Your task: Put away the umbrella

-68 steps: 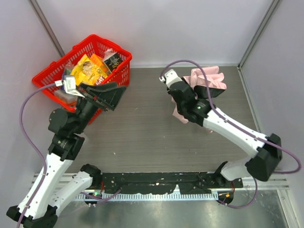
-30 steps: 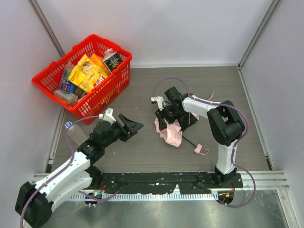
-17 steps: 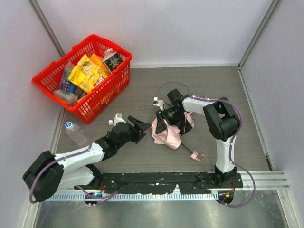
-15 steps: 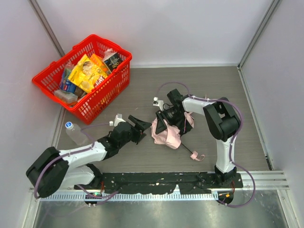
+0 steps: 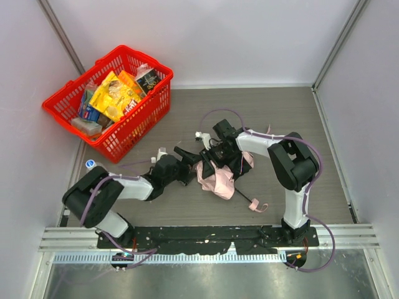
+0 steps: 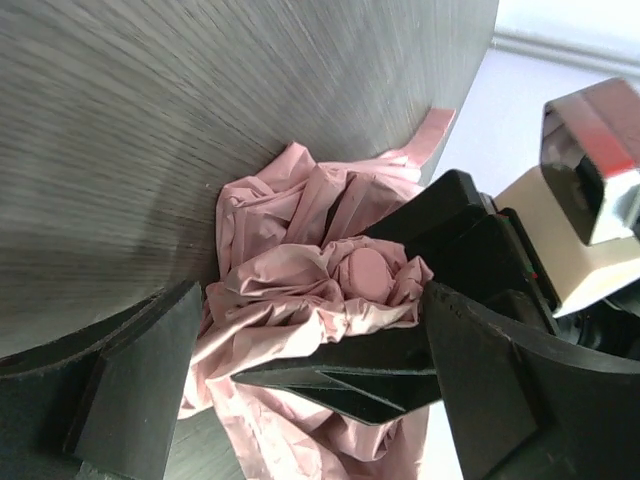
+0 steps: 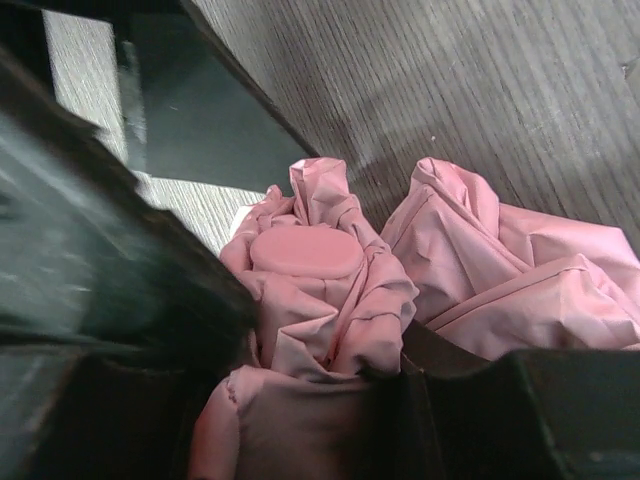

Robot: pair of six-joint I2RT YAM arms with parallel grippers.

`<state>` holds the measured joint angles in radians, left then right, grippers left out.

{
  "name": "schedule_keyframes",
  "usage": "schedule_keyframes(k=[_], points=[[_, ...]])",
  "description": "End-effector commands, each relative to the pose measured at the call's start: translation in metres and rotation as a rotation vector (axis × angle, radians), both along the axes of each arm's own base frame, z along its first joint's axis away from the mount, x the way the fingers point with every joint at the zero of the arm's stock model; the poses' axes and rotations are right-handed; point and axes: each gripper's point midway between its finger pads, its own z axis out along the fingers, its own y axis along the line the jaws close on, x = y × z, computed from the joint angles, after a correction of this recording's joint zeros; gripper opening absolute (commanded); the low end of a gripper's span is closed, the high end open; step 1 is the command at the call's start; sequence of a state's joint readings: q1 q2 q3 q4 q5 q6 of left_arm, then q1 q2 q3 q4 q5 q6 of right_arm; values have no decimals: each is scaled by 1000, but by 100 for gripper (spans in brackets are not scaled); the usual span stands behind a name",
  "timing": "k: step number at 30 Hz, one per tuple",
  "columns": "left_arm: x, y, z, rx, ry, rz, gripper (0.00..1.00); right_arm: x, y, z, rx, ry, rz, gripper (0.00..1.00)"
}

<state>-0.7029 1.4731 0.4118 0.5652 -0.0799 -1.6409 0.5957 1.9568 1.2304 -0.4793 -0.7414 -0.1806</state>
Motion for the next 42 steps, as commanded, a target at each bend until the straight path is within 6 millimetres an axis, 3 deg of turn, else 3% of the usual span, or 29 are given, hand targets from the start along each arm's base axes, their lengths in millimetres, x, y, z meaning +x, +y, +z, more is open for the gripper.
schedule_keyframes(k=[1, 7, 11, 14, 18, 24, 26, 30, 31, 33, 35, 39, 42], points=[[10, -36, 30, -128, -138, -135, 95, -5, -12, -39, -108, -26, 44, 1], [8, -50, 9, -134, -106, -198, 89, -9, -8, -36, -102, -44, 75, 1], [8, -57, 7, -141, -109, -206, 84, -6, -1, -35, -101, -58, 85, 1], [-3, -59, 4, -161, -95, -185, 76, 0, 3, -36, -115, -83, 78, 1], [-13, -58, 1, -156, -101, -142, 62, 8, 10, -36, -131, -163, 65, 1], [-10, -48, -3, -201, -129, -57, 24, 9, 13, -26, -126, -226, 23, 3], [-11, -41, -9, -184, -122, -42, 14, 8, 9, -27, -135, -232, 13, 10], [-15, -36, -14, -139, -113, -46, 8, 9, 9, -19, -127, -249, -10, 34], [-15, -35, -15, -131, -114, -40, 7, 10, 8, -16, -128, -250, -21, 49], [-16, -33, -17, -103, -105, -46, 0, 15, 5, 0, -137, -271, -67, 61], [-19, -30, -23, -62, -93, -57, 0, 24, 2, 21, -161, -307, -138, 75], [-21, -19, -31, -27, -93, -34, 0, 32, -18, 64, -182, -339, -280, 80], [-22, -19, -34, -21, -91, -41, 0, 23, -27, 90, -143, -315, -353, 81]])
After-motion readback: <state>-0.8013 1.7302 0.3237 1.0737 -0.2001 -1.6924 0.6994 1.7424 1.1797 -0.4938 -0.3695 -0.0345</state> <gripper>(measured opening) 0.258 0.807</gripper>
